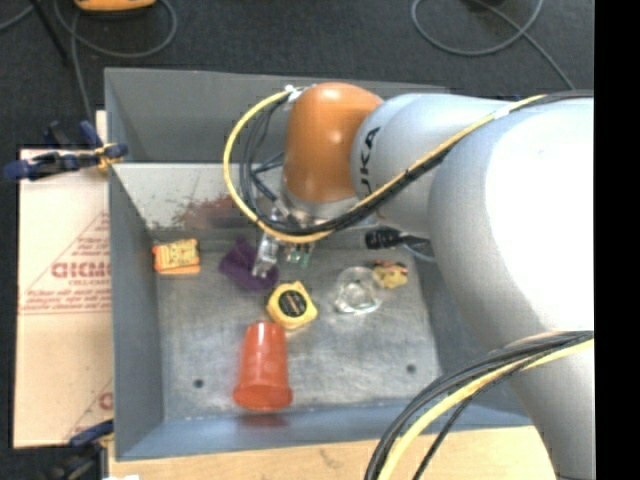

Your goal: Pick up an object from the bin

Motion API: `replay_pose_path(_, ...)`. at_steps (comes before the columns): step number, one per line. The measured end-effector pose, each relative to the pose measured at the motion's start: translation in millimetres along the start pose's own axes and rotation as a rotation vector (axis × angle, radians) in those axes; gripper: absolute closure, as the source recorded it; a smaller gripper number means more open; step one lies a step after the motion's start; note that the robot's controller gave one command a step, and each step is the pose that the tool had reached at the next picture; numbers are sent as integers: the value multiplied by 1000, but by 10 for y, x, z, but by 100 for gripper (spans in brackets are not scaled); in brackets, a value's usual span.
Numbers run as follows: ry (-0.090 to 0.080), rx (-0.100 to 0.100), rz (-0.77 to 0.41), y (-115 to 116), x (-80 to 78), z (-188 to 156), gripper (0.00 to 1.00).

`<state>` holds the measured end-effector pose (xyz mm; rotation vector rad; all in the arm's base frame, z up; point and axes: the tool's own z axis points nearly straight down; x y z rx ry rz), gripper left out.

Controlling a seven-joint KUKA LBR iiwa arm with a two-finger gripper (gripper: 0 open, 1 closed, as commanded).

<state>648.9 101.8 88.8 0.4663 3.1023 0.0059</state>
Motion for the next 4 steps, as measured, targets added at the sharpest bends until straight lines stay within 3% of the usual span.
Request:
replay_pose_path(1, 0, 0, -1, 4, 1, -1, 100)
replay_pose_path(3, 1, 2, 8, -87, -26, -648, 100)
replay_pose_path(4, 0, 2, -11, -66, -34, -1591, 100)
